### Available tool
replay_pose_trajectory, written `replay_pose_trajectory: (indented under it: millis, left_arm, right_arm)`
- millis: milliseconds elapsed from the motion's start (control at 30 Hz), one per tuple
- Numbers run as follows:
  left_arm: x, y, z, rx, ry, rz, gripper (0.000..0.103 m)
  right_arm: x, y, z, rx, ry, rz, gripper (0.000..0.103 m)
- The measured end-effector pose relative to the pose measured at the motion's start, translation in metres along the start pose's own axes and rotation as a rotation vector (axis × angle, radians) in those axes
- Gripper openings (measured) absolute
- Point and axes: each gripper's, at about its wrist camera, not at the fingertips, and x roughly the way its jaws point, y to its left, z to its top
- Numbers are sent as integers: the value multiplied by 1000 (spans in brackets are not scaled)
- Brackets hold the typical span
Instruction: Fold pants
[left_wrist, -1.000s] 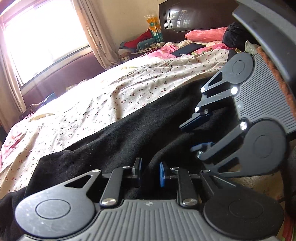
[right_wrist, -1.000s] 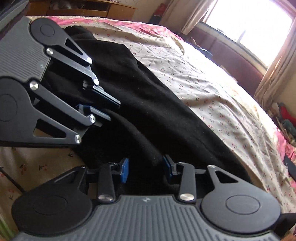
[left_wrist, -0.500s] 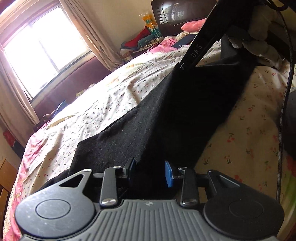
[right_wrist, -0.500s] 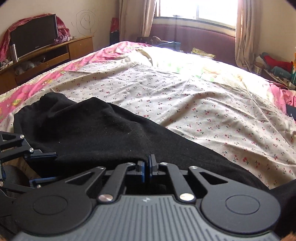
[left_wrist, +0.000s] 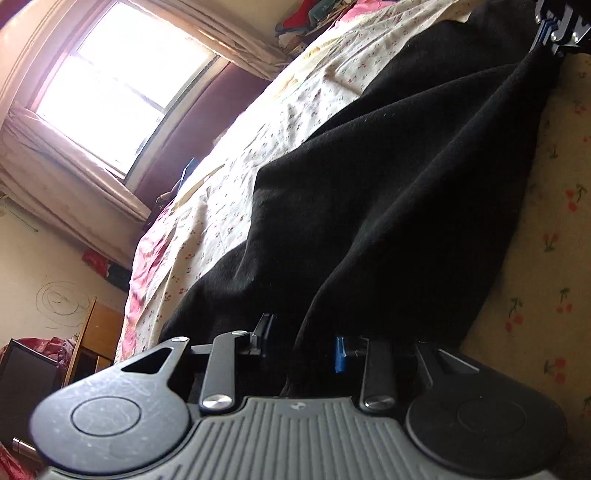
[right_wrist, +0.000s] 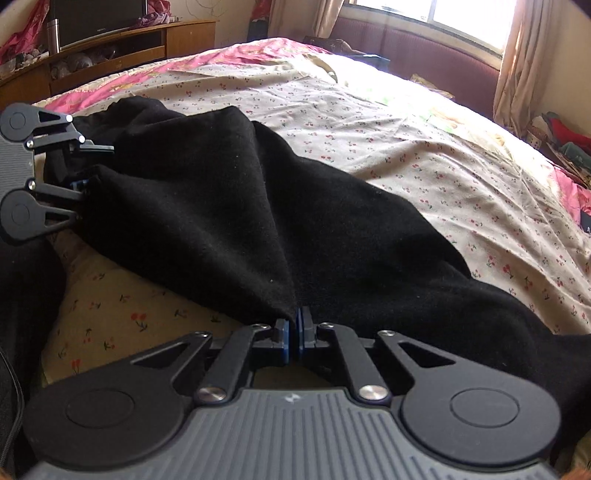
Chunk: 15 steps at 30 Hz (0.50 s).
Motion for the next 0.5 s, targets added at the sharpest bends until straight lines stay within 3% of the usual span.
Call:
replay_pose_trajectory:
  millis: [167, 300, 367, 500]
  left_arm:
    - [4, 9, -27, -23, 107, 55, 48]
    - [-11, 34, -55, -133, 173, 67, 48]
    - [-26, 40, -61, -143, 170, 84, 48]
    - [-50, 69, -58, -287, 128, 40, 47]
  right_arm:
    - [5, 12, -2, -76, 32, -20, 8]
    - [-14, 12, 9, -115, 61, 20, 13]
    - [-31, 6, 21, -68, 70, 90, 14]
    - [-45, -7, 66, 43, -25, 262, 13]
